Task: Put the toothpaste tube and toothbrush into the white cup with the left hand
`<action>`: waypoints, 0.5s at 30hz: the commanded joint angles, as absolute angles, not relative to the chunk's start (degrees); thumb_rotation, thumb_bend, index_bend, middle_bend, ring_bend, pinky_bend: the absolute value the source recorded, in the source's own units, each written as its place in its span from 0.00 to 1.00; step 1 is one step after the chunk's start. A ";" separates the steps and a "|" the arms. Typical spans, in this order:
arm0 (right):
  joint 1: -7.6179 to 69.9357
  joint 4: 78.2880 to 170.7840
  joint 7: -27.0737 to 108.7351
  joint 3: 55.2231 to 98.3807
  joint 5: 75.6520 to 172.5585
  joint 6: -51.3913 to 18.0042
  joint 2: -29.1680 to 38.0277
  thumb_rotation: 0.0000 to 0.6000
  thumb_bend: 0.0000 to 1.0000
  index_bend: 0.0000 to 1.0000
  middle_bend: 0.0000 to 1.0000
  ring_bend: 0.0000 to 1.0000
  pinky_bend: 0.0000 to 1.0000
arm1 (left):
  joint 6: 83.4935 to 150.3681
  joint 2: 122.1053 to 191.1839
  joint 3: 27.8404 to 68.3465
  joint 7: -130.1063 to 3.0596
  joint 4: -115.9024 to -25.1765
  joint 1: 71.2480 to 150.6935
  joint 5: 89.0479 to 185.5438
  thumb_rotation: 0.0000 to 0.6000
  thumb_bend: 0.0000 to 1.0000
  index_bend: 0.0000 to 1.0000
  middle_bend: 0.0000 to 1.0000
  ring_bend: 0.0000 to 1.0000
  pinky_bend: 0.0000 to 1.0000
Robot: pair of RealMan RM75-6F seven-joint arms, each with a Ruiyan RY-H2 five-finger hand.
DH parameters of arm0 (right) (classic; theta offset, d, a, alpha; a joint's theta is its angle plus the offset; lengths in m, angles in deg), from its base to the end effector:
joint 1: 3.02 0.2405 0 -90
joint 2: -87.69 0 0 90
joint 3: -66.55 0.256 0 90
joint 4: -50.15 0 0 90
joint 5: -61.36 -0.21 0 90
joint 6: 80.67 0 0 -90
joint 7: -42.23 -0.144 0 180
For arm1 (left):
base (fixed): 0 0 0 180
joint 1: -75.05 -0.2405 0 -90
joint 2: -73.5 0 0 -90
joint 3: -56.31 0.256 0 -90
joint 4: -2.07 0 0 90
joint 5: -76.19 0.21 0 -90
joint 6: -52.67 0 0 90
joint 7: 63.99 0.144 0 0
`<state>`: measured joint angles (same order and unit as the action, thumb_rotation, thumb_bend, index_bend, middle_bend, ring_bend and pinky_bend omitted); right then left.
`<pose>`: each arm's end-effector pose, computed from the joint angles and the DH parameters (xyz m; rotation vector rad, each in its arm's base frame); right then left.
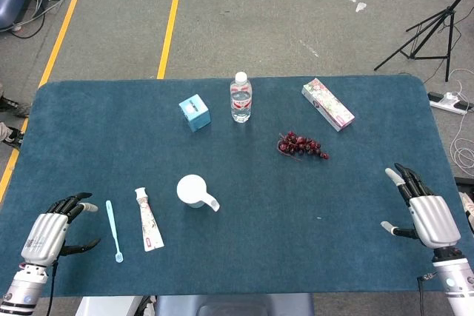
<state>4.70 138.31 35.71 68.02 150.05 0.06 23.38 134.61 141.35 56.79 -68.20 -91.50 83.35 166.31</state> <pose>-0.3168 -0.1923 0.1495 1.4849 -0.9634 0.9293 -0.2871 0.1840 0.1176 -1.4997 -1.0460 -1.0310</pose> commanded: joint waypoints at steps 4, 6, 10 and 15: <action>4.86 138.25 35.93 67.99 149.90 -0.35 23.31 1.00 0.03 0.02 0.04 0.04 0.33 | 134.94 141.25 56.76 -67.56 -91.58 83.25 166.39 1.00 0.02 0.37 0.22 0.22 0.26; 4.84 138.21 35.73 68.06 149.86 -0.24 23.35 1.00 0.03 0.02 0.04 0.04 0.33 | 134.85 141.31 56.81 -67.58 -91.65 83.29 166.42 1.00 0.02 0.37 0.22 0.22 0.26; 4.77 138.20 35.46 68.15 149.66 -0.17 23.48 1.00 0.03 0.02 0.04 0.04 0.33 | 134.38 141.56 56.90 -67.60 -91.54 83.45 166.29 1.00 0.02 0.37 0.22 0.22 0.26; 4.52 138.49 35.40 68.15 149.91 0.48 23.60 1.00 0.03 0.02 0.04 0.04 0.33 | 134.32 141.95 57.39 -68.34 -91.22 83.57 167.22 1.00 0.02 0.37 0.22 0.22 0.26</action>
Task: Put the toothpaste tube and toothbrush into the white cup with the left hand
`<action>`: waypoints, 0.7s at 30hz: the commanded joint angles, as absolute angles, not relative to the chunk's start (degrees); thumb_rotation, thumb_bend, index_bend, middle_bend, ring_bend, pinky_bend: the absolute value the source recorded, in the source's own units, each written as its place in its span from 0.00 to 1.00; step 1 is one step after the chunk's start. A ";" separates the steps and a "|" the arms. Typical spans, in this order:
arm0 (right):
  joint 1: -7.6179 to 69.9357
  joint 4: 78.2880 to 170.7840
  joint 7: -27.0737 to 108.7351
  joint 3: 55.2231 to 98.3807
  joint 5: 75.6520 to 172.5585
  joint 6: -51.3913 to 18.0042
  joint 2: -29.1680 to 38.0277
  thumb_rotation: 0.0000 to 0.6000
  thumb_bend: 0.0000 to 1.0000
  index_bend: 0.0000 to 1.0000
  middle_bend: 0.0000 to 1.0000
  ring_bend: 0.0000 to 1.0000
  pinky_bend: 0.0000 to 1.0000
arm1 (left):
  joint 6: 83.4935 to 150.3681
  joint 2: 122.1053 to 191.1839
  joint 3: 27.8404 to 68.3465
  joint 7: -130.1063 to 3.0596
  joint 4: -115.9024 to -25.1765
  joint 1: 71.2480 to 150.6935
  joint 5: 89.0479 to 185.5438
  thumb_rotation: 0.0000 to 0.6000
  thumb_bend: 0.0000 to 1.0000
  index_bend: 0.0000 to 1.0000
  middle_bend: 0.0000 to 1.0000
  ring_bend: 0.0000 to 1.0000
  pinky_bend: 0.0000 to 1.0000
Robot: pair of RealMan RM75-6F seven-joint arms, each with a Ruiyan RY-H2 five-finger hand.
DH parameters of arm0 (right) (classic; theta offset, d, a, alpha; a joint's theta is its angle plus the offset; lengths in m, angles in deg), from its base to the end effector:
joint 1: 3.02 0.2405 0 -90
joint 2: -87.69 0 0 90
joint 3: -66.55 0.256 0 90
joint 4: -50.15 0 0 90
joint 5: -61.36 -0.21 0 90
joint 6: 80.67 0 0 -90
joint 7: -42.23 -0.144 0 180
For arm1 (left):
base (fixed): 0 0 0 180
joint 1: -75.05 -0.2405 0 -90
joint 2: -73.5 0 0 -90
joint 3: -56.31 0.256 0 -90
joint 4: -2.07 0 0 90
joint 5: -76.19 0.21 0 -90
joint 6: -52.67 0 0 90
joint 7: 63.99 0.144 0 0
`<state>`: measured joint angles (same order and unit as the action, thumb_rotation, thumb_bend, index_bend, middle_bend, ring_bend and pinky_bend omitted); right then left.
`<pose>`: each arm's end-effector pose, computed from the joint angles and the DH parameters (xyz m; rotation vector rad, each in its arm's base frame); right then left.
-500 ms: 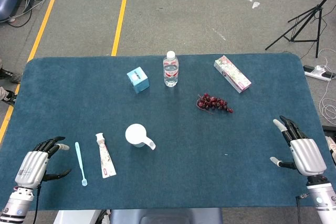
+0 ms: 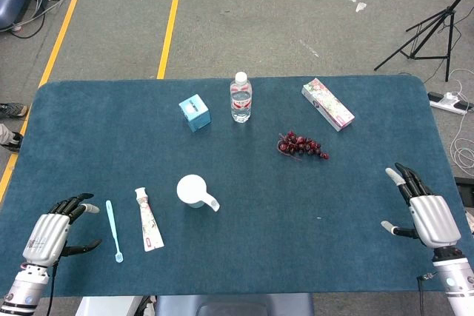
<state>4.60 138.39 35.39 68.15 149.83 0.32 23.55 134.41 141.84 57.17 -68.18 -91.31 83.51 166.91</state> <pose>-0.3171 -0.1923 0.1515 1.4752 -0.9642 0.9343 -0.2855 0.1830 0.1134 -1.5155 -1.0509 -1.0349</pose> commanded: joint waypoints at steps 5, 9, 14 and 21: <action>4.16 138.80 35.17 68.22 150.11 1.32 23.86 1.00 0.03 0.02 0.04 0.04 0.33 | 135.14 142.36 57.65 -68.78 -90.75 83.78 169.03 1.00 0.02 0.35 0.29 0.31 0.30; 3.94 138.89 34.75 68.27 150.19 1.77 24.10 1.00 0.03 0.02 0.04 0.04 0.33 | 136.69 143.29 57.70 -69.21 -89.88 83.72 170.75 1.00 0.08 0.34 0.45 0.46 0.40; 3.69 138.94 34.36 68.35 150.34 2.36 24.29 1.00 0.03 0.02 0.04 0.04 0.33 | 136.67 143.88 57.90 -70.25 -88.78 84.71 172.77 1.00 0.32 0.35 0.75 0.68 0.52; 3.63 138.95 34.15 68.46 150.26 2.43 24.39 1.00 0.03 0.02 0.04 0.04 0.33 | 130.79 141.15 59.08 -70.26 -90.62 88.60 174.77 1.00 0.73 0.37 1.00 0.94 0.73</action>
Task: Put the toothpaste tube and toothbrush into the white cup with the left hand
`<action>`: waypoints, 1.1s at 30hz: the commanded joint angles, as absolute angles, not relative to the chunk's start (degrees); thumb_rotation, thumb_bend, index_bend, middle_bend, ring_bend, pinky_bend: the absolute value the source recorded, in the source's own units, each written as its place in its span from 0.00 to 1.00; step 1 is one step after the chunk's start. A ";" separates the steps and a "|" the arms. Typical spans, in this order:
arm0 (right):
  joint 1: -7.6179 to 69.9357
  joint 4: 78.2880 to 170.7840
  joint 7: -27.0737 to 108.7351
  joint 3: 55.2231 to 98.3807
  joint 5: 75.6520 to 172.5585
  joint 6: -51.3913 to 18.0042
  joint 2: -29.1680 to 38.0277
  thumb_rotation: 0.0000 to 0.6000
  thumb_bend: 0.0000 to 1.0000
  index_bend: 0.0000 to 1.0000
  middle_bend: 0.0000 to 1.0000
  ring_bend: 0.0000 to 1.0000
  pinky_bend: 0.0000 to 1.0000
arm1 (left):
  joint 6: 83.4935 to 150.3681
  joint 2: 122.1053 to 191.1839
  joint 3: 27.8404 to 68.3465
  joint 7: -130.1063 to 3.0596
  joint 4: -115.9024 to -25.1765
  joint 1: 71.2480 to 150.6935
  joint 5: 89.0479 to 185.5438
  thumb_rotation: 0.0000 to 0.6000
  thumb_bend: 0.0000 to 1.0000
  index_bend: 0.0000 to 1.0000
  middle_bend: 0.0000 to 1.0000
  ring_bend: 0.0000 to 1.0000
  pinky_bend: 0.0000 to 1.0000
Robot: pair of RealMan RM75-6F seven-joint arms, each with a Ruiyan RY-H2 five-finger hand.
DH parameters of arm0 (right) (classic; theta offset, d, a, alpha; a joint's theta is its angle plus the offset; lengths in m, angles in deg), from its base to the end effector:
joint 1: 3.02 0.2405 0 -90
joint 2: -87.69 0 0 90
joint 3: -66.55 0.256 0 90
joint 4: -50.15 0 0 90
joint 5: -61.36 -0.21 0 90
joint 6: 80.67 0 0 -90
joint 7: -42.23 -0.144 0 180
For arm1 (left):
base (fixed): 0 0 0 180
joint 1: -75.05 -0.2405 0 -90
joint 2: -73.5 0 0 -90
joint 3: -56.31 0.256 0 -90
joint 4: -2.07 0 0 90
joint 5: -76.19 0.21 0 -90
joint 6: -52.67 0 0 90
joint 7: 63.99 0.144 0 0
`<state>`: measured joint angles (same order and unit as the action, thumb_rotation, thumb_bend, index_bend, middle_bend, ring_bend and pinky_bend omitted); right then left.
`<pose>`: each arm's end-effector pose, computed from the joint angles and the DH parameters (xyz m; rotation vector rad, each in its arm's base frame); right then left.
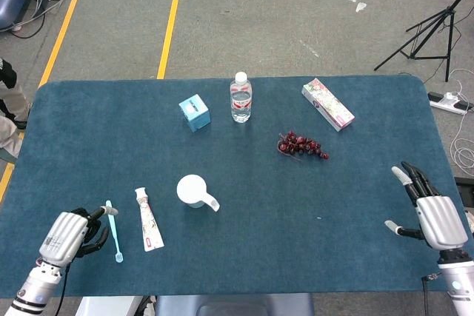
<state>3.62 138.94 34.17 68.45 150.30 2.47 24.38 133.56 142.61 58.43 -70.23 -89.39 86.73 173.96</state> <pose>-0.3156 -0.1881 0.1603 1.4456 -0.9529 0.9680 -0.2673 0.1902 0.1011 -1.6783 -0.9988 -1.1144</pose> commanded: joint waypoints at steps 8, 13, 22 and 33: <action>3.53 138.92 33.54 68.63 150.09 2.55 24.65 1.00 0.03 0.02 0.04 0.04 0.33 | 121.77 138.52 60.37 -67.69 -95.87 93.50 174.85 1.00 0.94 0.33 1.00 1.00 0.85; 3.44 138.89 33.08 68.69 150.10 2.70 24.83 1.00 0.03 0.02 0.04 0.04 0.33 | 117.99 139.01 59.97 -65.69 -97.54 95.73 173.45 1.00 0.96 0.31 1.00 1.00 0.86; 3.42 138.81 32.42 68.79 149.95 2.57 25.09 1.00 0.03 0.02 0.04 0.04 0.33 | 110.87 140.82 58.67 -59.95 -99.57 99.77 169.11 1.00 0.98 0.28 1.00 1.00 0.92; 3.42 138.73 31.86 68.92 149.71 2.38 25.36 1.00 0.03 0.03 0.04 0.04 0.33 | 105.15 145.72 56.63 -52.37 -97.02 102.84 159.78 1.00 0.99 0.28 1.00 1.00 0.93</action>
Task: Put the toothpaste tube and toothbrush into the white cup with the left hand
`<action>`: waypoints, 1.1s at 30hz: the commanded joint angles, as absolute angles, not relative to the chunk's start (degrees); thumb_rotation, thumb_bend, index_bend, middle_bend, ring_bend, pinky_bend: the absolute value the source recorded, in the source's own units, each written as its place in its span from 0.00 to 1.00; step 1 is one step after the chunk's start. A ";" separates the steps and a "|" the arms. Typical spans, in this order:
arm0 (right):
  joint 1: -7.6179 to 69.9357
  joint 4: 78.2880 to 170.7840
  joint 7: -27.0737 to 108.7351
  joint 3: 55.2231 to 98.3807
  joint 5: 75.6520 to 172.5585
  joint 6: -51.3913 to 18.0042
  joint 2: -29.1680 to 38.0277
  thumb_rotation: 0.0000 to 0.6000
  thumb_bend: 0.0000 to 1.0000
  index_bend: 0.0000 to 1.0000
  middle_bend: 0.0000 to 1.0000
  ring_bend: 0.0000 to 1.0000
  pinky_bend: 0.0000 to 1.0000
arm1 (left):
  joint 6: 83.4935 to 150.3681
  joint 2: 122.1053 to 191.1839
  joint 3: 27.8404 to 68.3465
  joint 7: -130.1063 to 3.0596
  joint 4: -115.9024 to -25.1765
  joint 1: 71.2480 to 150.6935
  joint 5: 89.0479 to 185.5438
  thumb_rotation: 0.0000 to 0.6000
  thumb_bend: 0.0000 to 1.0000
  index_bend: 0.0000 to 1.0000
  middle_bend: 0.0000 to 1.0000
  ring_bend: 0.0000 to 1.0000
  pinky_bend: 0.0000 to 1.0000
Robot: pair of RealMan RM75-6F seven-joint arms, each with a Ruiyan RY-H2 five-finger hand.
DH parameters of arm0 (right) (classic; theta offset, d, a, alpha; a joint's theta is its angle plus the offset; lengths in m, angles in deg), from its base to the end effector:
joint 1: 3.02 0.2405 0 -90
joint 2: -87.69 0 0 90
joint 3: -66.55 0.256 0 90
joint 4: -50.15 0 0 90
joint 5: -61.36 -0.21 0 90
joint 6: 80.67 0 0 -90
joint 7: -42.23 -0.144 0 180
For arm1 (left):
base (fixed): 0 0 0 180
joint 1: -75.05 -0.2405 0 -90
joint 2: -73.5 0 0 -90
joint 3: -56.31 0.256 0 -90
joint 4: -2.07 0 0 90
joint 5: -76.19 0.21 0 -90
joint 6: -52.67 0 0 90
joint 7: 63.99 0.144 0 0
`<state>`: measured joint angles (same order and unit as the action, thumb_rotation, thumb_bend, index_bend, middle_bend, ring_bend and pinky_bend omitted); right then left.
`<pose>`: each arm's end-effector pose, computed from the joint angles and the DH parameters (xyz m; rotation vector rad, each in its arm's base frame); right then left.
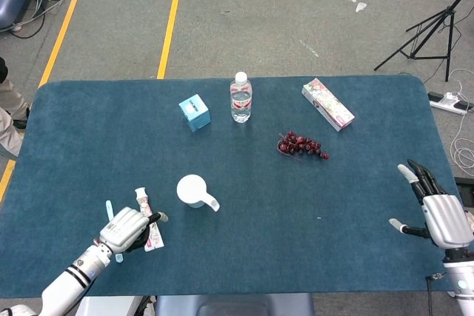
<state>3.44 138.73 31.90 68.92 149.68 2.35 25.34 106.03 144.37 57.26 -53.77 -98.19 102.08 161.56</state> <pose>-0.3189 -0.1892 0.1679 1.4214 -0.9695 0.9794 -0.2147 0.2334 0.0317 -2.0821 -1.0413 -0.7903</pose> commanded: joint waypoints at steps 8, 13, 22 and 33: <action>3.31 138.84 31.74 68.87 149.97 2.63 25.45 1.00 0.03 0.03 0.04 0.04 0.33 | 104.58 148.42 55.74 -50.14 -93.79 103.66 155.07 1.00 0.99 0.30 1.00 1.00 0.95; 3.31 138.90 31.88 68.86 149.92 2.54 25.45 1.00 0.03 0.03 0.04 0.04 0.33 | 104.05 149.45 55.25 -48.72 -91.88 104.32 152.15 1.00 0.99 0.30 1.00 1.00 0.95; 3.31 138.94 32.01 68.89 149.85 2.45 25.40 1.00 0.03 0.03 0.04 0.04 0.33 | 104.39 150.08 55.31 -45.25 -89.60 104.75 148.11 1.00 0.99 0.30 1.00 1.00 0.96; 3.50 139.05 32.60 68.83 149.86 2.03 25.20 1.00 0.03 0.03 0.04 0.04 0.33 | 106.51 147.59 56.17 -43.57 -90.77 103.94 146.43 1.00 0.99 0.33 1.00 1.00 0.96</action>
